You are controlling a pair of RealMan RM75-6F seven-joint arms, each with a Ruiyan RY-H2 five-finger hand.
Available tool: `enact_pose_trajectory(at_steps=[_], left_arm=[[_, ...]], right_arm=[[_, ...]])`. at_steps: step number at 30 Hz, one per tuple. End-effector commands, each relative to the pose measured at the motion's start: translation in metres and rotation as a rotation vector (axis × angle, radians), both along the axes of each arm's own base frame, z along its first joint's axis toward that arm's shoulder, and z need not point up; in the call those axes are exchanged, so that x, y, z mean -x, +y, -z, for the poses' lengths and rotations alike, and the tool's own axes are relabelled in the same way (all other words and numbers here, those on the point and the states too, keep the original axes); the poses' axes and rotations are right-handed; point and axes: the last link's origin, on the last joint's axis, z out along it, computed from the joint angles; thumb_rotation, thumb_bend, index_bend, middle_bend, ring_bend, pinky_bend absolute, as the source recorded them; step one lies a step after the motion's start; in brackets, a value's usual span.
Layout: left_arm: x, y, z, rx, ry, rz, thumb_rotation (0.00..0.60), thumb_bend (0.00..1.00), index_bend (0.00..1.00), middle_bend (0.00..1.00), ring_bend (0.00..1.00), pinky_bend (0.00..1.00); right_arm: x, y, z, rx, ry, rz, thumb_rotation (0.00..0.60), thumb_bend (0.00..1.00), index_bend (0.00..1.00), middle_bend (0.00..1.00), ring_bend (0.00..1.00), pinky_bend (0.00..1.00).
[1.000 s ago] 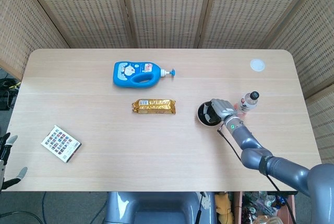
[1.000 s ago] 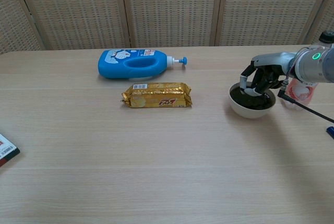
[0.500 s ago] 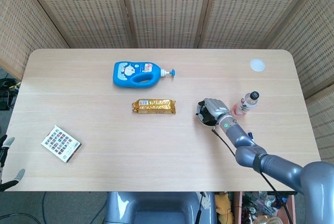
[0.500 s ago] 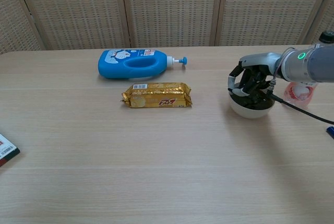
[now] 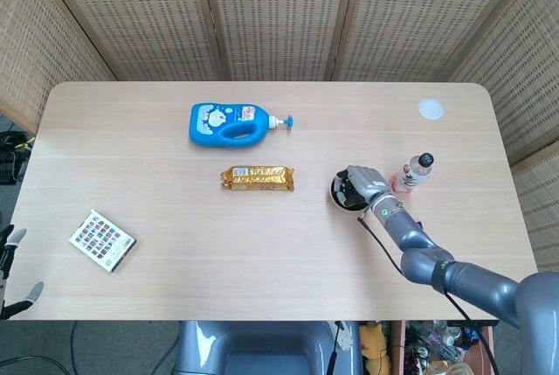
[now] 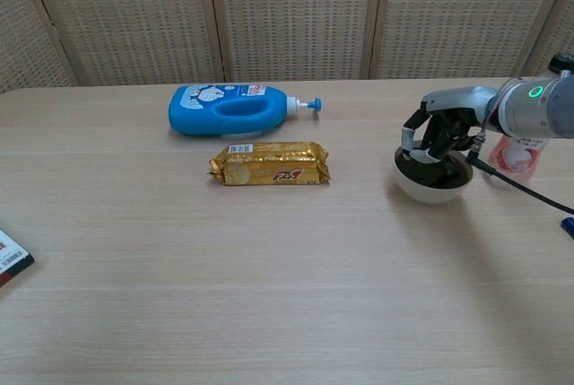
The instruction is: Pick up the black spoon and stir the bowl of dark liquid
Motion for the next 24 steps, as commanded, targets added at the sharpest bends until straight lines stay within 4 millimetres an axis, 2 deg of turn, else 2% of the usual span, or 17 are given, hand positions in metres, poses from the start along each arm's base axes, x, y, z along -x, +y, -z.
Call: enact_pose_trajectory(at_steps=[1, 12, 22, 23, 24], left_arm=[[0.001, -0.001, 0.0, -0.002, 0.001, -0.004, 0.6, 0.29, 0.0, 0.0, 0.0, 0.0], [0.004, -0.003, 0.0, -0.001, 0.002, -0.019, 0.6, 0.29, 0.0, 0.0, 0.0, 0.0], [0.004, 0.0, 0.001, 0.003, -0.003, -0.008, 0.6, 0.29, 0.0, 0.0, 0.0, 0.0], [0.003, 0.0, 0.002, 0.003, -0.004, -0.006, 0.6, 0.29, 0.0, 0.0, 0.0, 0.0], [0.003, 0.001, 0.002, 0.003, -0.005, -0.004, 0.6, 0.29, 0.0, 0.0, 0.0, 0.0]], right_arm=[[-0.003, -0.004, 0.002, 0.001, 0.002, -0.002, 0.6, 0.67, 0.63, 0.96, 0.98, 1.0], [-0.011, -0.011, 0.01, 0.004, 0.004, -0.011, 0.6, 0.67, 0.63, 0.96, 0.98, 1.0], [-0.016, 0.003, 0.01, -0.033, 0.003, -0.043, 0.6, 0.67, 0.63, 0.96, 0.98, 1.0], [-0.016, 0.004, 0.01, -0.032, 0.003, -0.043, 0.6, 0.66, 0.63, 0.96, 0.98, 1.0], [-0.015, 0.005, 0.009, -0.028, 0.002, -0.042, 0.6, 0.6, 0.63, 0.96, 0.98, 1.0]])
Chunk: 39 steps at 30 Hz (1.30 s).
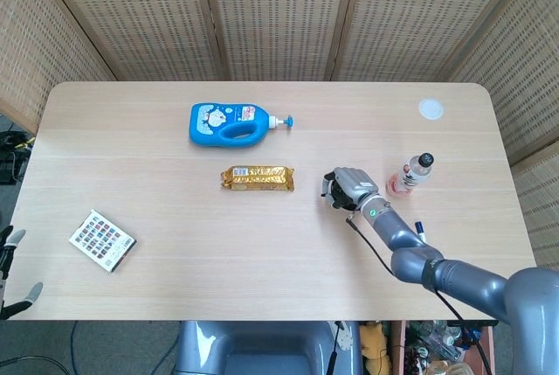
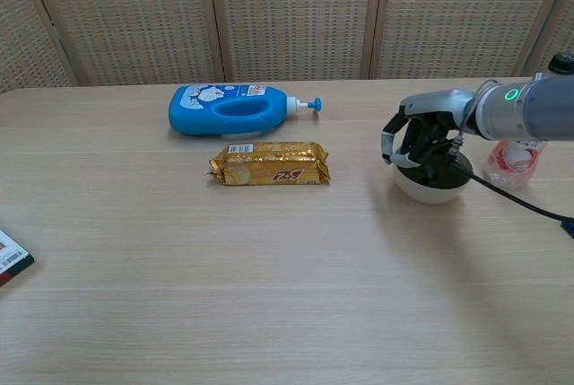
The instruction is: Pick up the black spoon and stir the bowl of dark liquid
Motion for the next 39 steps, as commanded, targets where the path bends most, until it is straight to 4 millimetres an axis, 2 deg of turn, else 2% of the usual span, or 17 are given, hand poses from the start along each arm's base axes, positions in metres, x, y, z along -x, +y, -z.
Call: enact_pose_trajectory(at_steps=[1, 4, 7, 12, 20, 24, 26, 29, 31, 39], left_arm=[[-0.001, 0.001, 0.0, -0.001, -0.002, 0.004, 0.6, 0.29, 0.0, 0.0, 0.0, 0.0], [-0.001, 0.0, 0.0, 0.0, -0.003, 0.005, 0.6, 0.29, 0.0, 0.0, 0.0, 0.0], [-0.001, 0.0, 0.0, -0.002, -0.003, 0.004, 0.6, 0.29, 0.0, 0.0, 0.0, 0.0], [-0.001, -0.001, -0.001, -0.004, -0.003, 0.006, 0.6, 0.29, 0.0, 0.0, 0.0, 0.0], [-0.001, -0.001, -0.002, -0.008, -0.003, 0.007, 0.6, 0.29, 0.0, 0.0, 0.0, 0.0], [-0.001, -0.001, -0.004, -0.012, 0.0, 0.007, 0.6, 0.29, 0.0, 0.0, 0.0, 0.0], [-0.001, -0.001, -0.005, -0.015, 0.002, 0.008, 0.6, 0.29, 0.0, 0.0, 0.0, 0.0], [-0.001, -0.001, -0.005, -0.016, 0.002, 0.009, 0.6, 0.29, 0.0, 0.0, 0.0, 0.0], [-0.001, 0.001, -0.004, -0.015, 0.004, 0.014, 0.6, 0.29, 0.0, 0.0, 0.0, 0.0], [-0.006, 0.007, -0.006, -0.034, 0.017, 0.046, 0.6, 0.29, 0.0, 0.0, 0.0, 0.0]], right_arm=[[0.003, 0.002, -0.004, 0.011, 0.001, 0.002, 0.6, 0.51, 0.62, 0.96, 0.98, 1.0], [0.004, 0.003, -0.007, 0.027, -0.006, 0.004, 0.6, 0.25, 0.55, 0.96, 0.98, 1.0], [0.003, 0.004, -0.01, 0.04, -0.018, 0.005, 0.6, 0.1, 0.47, 0.96, 0.98, 1.0], [-0.001, 0.005, -0.015, 0.057, -0.044, 0.002, 0.6, 0.02, 0.44, 0.96, 0.98, 1.0], [-0.011, 0.013, -0.024, 0.083, -0.1, -0.016, 0.6, 0.0, 0.4, 0.94, 0.98, 1.0], [-0.016, 0.02, -0.033, 0.105, -0.134, -0.035, 0.6, 0.01, 0.4, 0.86, 0.98, 1.0], [-0.016, 0.027, -0.041, 0.128, -0.139, -0.063, 0.6, 0.05, 0.4, 0.8, 0.94, 1.0], [-0.014, 0.038, -0.051, 0.172, -0.165, -0.086, 0.6, 0.2, 0.4, 0.73, 0.85, 0.99], [-0.007, 0.055, -0.067, 0.258, -0.165, -0.119, 0.6, 0.26, 0.4, 0.68, 0.77, 0.97], [0.024, 0.103, -0.101, 0.486, -0.065, -0.178, 0.6, 0.3, 0.41, 0.55, 0.59, 0.81]])
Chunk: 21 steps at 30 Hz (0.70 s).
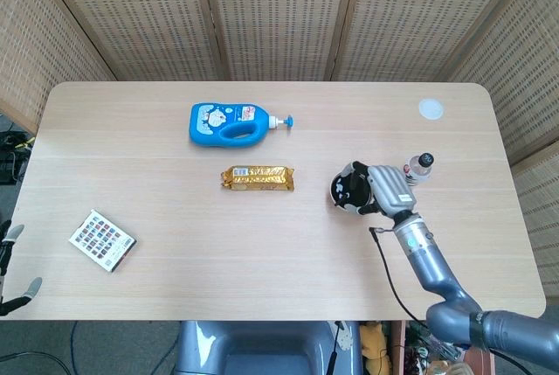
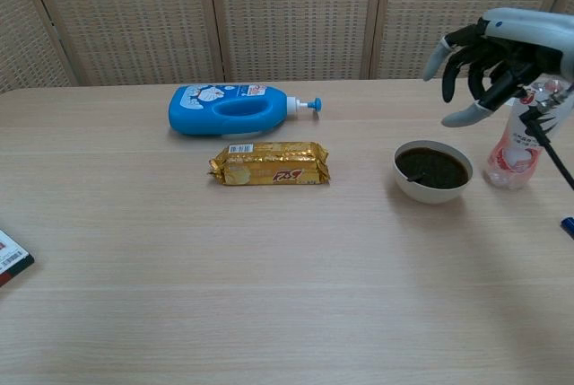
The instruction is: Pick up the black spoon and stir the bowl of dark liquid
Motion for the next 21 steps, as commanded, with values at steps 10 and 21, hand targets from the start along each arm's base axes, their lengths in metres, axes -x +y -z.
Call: enact_pose_trajectory(at_steps=[10, 21], left_arm=[[-0.004, 0.005, -0.004, -0.025, 0.038, 0.028, 0.6, 0.29, 0.0, 0.0, 0.0, 0.0], [-0.012, 0.001, -0.004, -0.02, 0.054, 0.062, 0.6, 0.29, 0.0, 0.0, 0.0, 0.0]], right_arm=[[0.056, 0.082, -0.041, 0.286, 0.238, 0.005, 0.6, 0.3, 0.4, 0.31, 0.25, 0.31], [0.09, 0.132, -0.047, 0.265, 0.387, 0.098, 0.6, 0.3, 0.2, 0.02, 0.0, 0.0]])
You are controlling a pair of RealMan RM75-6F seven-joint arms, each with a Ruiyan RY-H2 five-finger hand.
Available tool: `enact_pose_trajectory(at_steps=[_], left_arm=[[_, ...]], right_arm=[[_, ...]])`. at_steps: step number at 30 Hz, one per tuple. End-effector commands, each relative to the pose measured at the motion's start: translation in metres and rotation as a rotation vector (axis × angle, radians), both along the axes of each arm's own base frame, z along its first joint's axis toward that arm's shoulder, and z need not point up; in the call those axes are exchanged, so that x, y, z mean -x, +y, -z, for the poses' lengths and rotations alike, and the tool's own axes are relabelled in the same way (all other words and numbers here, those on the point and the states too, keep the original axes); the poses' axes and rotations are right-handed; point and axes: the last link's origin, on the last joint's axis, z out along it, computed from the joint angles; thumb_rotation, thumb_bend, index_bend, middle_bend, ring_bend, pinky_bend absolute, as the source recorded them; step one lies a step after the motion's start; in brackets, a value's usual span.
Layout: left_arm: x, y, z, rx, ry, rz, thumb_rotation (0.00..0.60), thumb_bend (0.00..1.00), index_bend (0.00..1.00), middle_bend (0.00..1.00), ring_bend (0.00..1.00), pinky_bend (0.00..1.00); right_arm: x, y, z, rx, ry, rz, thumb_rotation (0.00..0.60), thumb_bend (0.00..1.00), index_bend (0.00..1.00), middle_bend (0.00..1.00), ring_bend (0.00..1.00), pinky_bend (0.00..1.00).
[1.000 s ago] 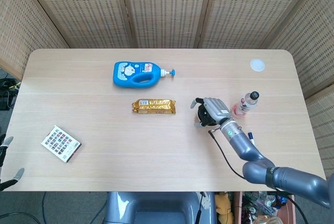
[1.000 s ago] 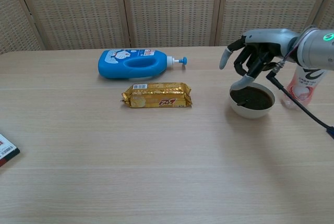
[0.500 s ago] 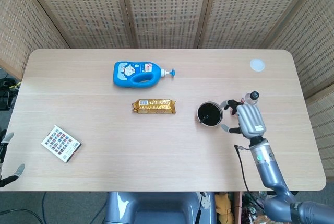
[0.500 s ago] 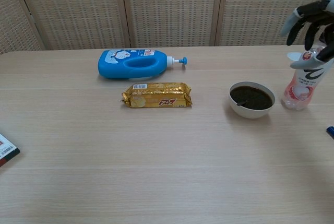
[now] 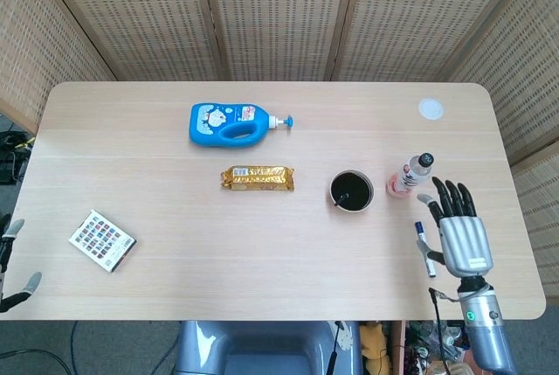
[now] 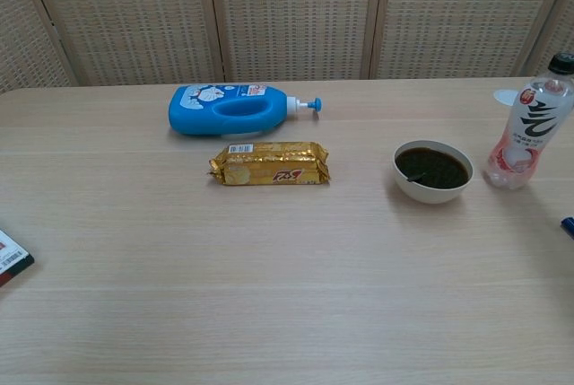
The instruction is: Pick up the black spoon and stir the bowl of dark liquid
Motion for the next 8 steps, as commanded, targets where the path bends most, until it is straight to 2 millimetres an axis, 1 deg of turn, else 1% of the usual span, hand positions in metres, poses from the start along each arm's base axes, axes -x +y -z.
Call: enact_pose_trajectory(at_steps=[1, 8], left_arm=[[-0.001, -0.003, 0.001, 0.007, -0.002, 0.003, 0.6, 0.29, 0.0, 0.0, 0.0, 0.0], [-0.003, -0.006, 0.003, 0.015, 0.0, 0.005, 0.6, 0.29, 0.0, 0.0, 0.0, 0.0]], right_arm=[[0.012, 0.017, -0.003, -0.013, 0.029, 0.05, 0.6, 0.3, 0.19, 0.01, 0.0, 0.0], [0.022, 0.033, -0.003, 0.002, 0.048, 0.074, 0.6, 0.3, 0.19, 0.0, 0.0, 0.0]])
